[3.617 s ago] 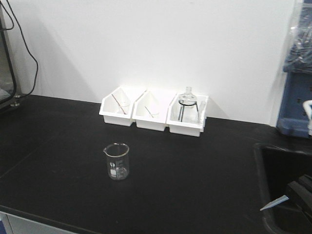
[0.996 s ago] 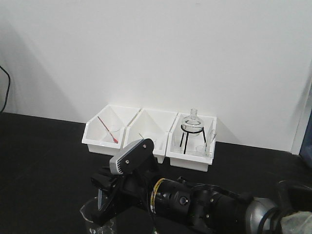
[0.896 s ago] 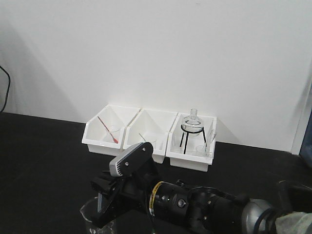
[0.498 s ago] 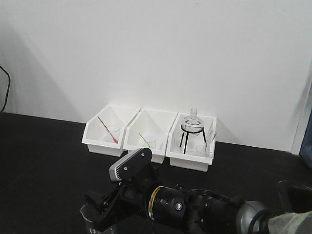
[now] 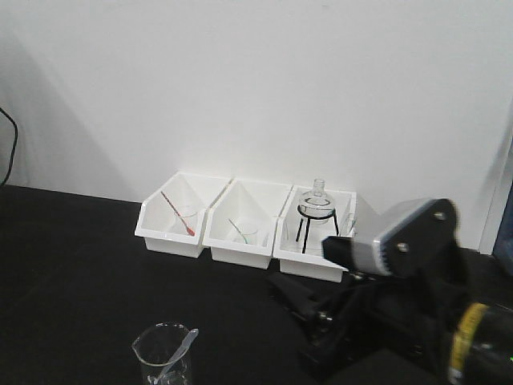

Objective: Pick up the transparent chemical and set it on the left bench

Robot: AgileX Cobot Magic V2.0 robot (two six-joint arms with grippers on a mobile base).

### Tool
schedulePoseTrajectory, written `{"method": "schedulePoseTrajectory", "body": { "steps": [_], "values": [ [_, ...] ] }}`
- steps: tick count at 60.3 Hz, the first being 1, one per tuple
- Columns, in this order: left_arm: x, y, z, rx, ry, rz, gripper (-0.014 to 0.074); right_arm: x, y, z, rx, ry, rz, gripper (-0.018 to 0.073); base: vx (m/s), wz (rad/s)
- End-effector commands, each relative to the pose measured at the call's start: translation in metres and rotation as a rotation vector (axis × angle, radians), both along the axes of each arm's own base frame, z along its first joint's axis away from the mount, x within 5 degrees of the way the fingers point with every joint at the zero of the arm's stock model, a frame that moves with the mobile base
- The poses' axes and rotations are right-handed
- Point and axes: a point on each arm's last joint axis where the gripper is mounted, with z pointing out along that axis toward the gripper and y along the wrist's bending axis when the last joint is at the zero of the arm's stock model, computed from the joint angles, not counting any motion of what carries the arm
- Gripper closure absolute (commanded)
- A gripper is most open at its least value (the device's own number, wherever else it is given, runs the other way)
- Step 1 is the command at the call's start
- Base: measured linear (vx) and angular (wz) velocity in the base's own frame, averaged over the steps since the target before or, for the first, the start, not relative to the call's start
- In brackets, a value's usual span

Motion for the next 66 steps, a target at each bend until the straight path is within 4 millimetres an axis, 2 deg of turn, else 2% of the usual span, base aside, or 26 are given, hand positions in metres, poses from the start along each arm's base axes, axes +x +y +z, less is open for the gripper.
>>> {"method": "schedulePoseTrajectory", "body": {
  "steps": [1,16,30,37,45,50,58,66],
  "values": [
    [-0.001,0.000,0.003,-0.014,-0.081,-0.001,0.0600,-0.026,-0.024,0.021,0.023,-0.050,-0.061,0.0038,0.00,0.00],
    [-0.001,0.000,0.003,-0.014,-0.081,-0.001,0.0600,-0.086,-0.079,0.028,0.047,-0.096,-0.200,0.0067,0.00,0.00],
    [-0.001,0.000,0.003,-0.014,-0.081,-0.001,0.0600,-0.130,-0.115,0.041,0.134,-0.214,-0.256,0.0080,0.00,0.00],
    [-0.001,0.000,0.003,-0.014,-0.081,-0.001,0.0600,-0.146,-0.130,0.039,0.141,-0.251,-0.301,0.0085,0.00,0.00],
    [-0.001,0.000,0.003,-0.014,-0.081,-0.001,0.0600,-0.158,-0.147,0.019,0.184,-0.153,-0.423,0.0151,0.00,0.00],
    [-0.001,0.000,0.003,-0.014,-0.081,-0.001,0.0600,-0.164,-0.152,0.001,0.196,-0.096,-0.503,0.0300,0.00,0.00],
    [-0.001,0.000,0.003,-0.014,-0.081,-0.001,0.0600,-0.168,-0.150,-0.030,0.125,-0.124,-0.544,0.0563,0.00,0.00],
    [-0.001,0.000,0.003,-0.014,-0.081,-0.001,0.0600,-0.163,-0.146,-0.070,0.128,-0.120,-0.564,0.0570,0.00,0.00]
  ]
}}
